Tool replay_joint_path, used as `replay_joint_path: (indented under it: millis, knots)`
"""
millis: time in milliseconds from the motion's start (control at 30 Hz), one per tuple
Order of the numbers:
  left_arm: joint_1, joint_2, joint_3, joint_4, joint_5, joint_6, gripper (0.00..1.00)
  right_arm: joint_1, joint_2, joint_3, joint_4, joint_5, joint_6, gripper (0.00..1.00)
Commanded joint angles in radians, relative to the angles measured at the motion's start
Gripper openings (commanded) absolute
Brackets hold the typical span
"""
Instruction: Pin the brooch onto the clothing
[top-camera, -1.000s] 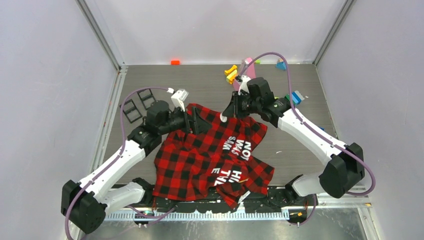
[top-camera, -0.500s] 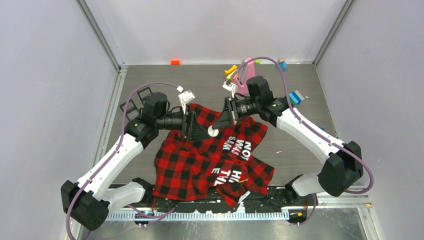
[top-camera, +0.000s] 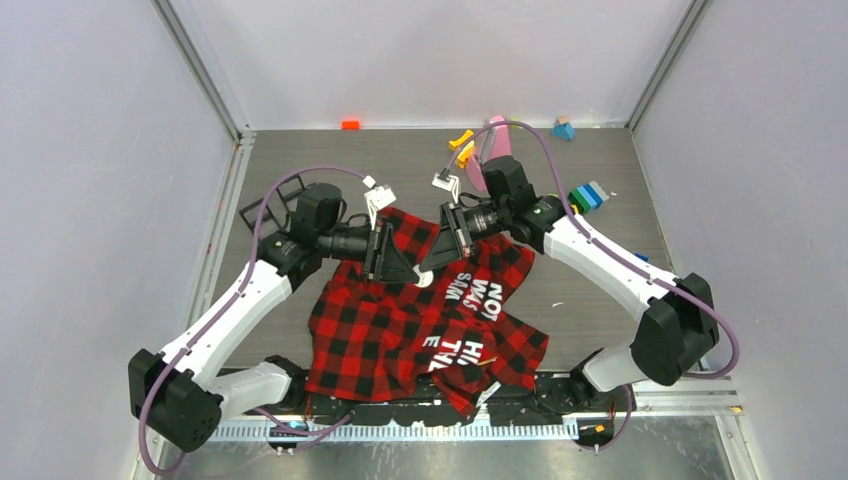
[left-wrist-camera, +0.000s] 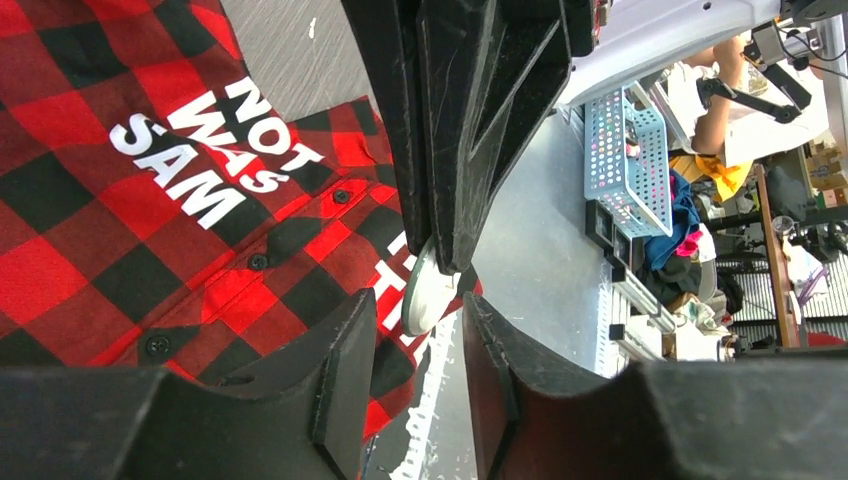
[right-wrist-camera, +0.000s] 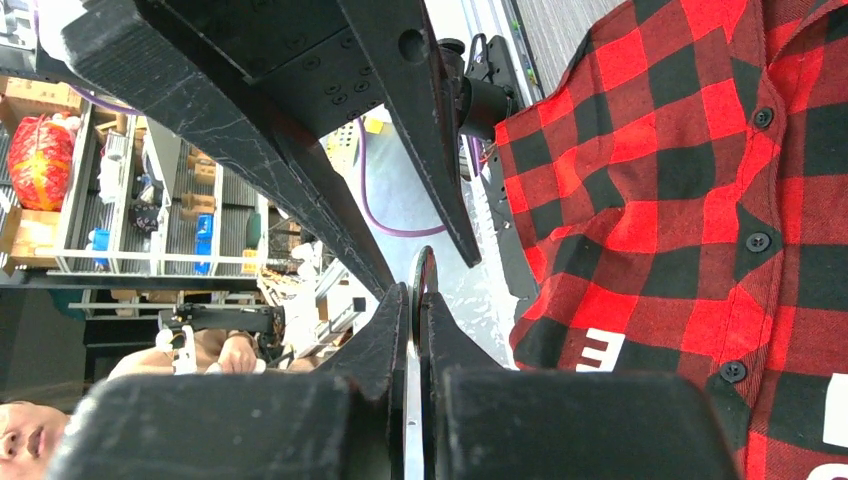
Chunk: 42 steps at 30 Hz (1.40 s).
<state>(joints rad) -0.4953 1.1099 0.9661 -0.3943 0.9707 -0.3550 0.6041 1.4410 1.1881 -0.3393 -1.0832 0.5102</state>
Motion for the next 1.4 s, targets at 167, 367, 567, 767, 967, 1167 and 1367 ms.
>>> replay_joint_path:
  millis: [167,367,567,767,967,1167,1367]
  knots:
    - [0.001,0.011,0.024,0.049,0.08,-0.01,0.04,0.014,0.023,0.067,-0.034,-0.021,-0.047,0.02]
    - [0.001,-0.023,-0.012,0.111,0.052,-0.043,0.0,-0.002,-0.035,0.045,0.01,0.097,-0.053,0.44]
    - [0.003,-0.09,-0.084,0.333,-0.116,-0.21,0.0,-0.041,-0.148,-0.11,0.33,0.186,0.133,0.57]
    - [0.006,-0.116,-0.125,0.484,-0.333,-0.368,0.0,-0.047,-0.265,-0.239,0.51,0.334,0.223,0.59]
    - [0.006,-0.088,-0.15,0.622,-0.288,-0.445,0.0,-0.05,-0.251,-0.307,0.652,0.333,0.318,0.56]
    - [0.006,-0.097,-0.141,0.585,-0.282,-0.422,0.0,-0.05,-0.223,-0.327,0.723,0.312,0.359,0.46]
    - [0.006,-0.105,-0.138,0.566,-0.283,-0.404,0.0,-0.05,-0.206,-0.33,0.732,0.315,0.368,0.32]
